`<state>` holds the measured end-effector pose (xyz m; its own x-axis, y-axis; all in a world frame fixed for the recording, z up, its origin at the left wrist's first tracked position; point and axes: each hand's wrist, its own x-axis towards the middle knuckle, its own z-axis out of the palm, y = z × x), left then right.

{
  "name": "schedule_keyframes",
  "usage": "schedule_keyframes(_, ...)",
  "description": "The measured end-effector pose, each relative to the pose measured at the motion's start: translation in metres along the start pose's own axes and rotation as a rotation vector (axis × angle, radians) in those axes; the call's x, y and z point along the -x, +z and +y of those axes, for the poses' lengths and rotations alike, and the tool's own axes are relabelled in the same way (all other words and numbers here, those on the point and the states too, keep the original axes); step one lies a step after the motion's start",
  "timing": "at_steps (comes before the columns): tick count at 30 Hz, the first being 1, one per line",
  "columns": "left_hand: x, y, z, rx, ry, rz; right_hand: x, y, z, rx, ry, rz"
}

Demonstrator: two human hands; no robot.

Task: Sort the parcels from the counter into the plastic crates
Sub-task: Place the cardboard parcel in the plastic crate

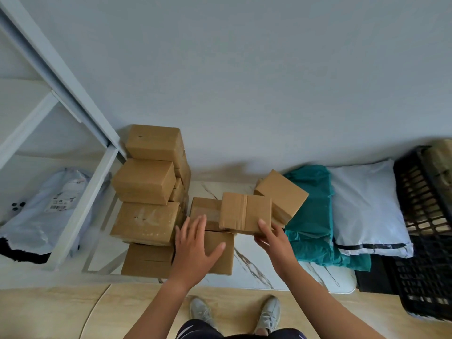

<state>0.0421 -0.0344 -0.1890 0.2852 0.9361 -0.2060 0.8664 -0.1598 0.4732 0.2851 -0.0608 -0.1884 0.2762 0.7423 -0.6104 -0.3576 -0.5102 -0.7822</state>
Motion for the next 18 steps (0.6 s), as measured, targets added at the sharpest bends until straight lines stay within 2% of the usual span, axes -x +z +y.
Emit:
schedule_keyframes(5,0.012,-0.014,-0.01,-0.155,0.09,-0.312,0.038,-0.047,0.023,-0.065,-0.031,0.122)
schedule_keyframes(8,0.013,-0.016,-0.005,-0.116,0.069,-0.405,0.04,-0.069,0.049,-0.054,0.058,0.221)
schedule_keyframes(12,0.011,-0.021,0.01,-0.221,0.068,-0.53,0.028,-0.084,0.074,-0.05,0.185,0.31)
schedule_keyframes(18,0.005,-0.026,0.016,-0.25,0.017,-0.597,0.0,-0.072,0.072,-0.235,0.226,0.231)
